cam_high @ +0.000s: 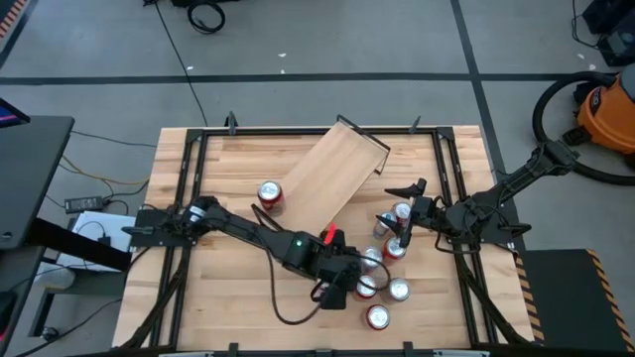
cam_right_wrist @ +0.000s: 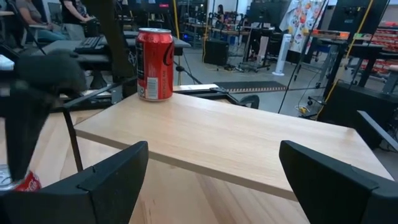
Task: Place canned beverage on shelf
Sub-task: Put the bottom blue soda can on the shelf
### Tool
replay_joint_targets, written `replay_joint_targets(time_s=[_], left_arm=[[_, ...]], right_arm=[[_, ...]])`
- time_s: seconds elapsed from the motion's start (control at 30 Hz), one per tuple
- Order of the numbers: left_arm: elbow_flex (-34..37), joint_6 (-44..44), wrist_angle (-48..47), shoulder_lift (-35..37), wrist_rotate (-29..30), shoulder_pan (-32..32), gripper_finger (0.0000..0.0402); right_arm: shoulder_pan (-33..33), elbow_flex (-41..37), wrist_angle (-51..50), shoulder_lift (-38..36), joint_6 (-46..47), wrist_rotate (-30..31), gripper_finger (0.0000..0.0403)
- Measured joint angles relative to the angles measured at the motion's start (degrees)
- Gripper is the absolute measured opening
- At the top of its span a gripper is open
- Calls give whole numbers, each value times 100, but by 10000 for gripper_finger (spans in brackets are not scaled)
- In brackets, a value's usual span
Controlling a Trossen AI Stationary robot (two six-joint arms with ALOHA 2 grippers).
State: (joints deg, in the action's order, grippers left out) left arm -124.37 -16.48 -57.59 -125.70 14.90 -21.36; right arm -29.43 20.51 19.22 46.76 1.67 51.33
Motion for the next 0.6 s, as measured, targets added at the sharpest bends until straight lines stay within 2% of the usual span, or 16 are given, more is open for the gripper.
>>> replay_joint_targets(time_s=[0.6], left_arm=[[-3, 358, -91, -106, -231, 58, 354]], right_arm=[[-3, 0, -99, 7, 159, -35, 373]])
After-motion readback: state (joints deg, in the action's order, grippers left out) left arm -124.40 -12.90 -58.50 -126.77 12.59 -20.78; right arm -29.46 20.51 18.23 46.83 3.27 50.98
